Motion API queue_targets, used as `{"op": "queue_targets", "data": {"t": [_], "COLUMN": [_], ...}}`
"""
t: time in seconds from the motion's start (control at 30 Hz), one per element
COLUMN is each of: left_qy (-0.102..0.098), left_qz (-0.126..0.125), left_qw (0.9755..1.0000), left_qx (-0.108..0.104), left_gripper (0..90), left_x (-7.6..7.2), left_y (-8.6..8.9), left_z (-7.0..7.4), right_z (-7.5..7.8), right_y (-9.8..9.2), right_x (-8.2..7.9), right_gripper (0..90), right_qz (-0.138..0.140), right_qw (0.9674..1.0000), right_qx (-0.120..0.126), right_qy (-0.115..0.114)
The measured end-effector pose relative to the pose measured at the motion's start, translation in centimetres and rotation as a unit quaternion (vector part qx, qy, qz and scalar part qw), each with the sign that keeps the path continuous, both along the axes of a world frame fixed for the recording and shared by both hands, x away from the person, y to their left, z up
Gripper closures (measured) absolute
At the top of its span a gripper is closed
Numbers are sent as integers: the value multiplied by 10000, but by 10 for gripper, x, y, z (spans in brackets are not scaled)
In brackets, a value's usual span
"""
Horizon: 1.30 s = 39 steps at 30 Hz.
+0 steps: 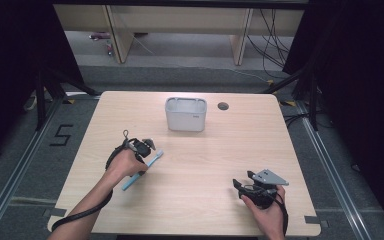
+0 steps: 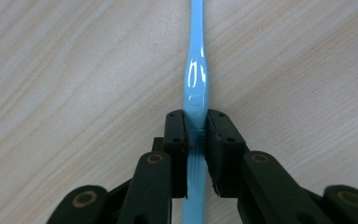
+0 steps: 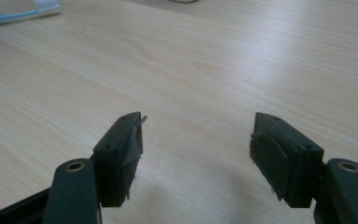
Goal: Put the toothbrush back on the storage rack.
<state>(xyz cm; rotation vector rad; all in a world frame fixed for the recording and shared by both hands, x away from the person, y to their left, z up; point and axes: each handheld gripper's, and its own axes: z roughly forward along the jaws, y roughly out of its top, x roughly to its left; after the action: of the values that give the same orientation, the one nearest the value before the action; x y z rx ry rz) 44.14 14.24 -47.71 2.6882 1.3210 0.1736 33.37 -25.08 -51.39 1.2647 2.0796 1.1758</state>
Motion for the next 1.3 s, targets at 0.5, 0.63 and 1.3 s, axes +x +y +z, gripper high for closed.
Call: {"op": "queue_targets", "data": {"t": [0.5, 0.63, 1.3], "left_qy": [-217, -321, -1055], "left_qz": [-318, -342, -433], "left_qw": [9992, 9988, 9904], "left_qx": [-92, -170, -786], "left_gripper": [783, 784, 784], "left_x": [-2, -3, -15], "left_y": [6, 8, 13], "left_z": [9, 11, 27], "right_z": [0, 0, -1], "right_y": [0, -1, 0], "right_x": [0, 1, 2], "right_gripper": [347, 347, 348], "right_qz": [-10, 72, 79], "right_qw": [10000, 9999, 9999], "right_qx": [22, -38, -7], "right_qy": [-3, -70, -81]}}
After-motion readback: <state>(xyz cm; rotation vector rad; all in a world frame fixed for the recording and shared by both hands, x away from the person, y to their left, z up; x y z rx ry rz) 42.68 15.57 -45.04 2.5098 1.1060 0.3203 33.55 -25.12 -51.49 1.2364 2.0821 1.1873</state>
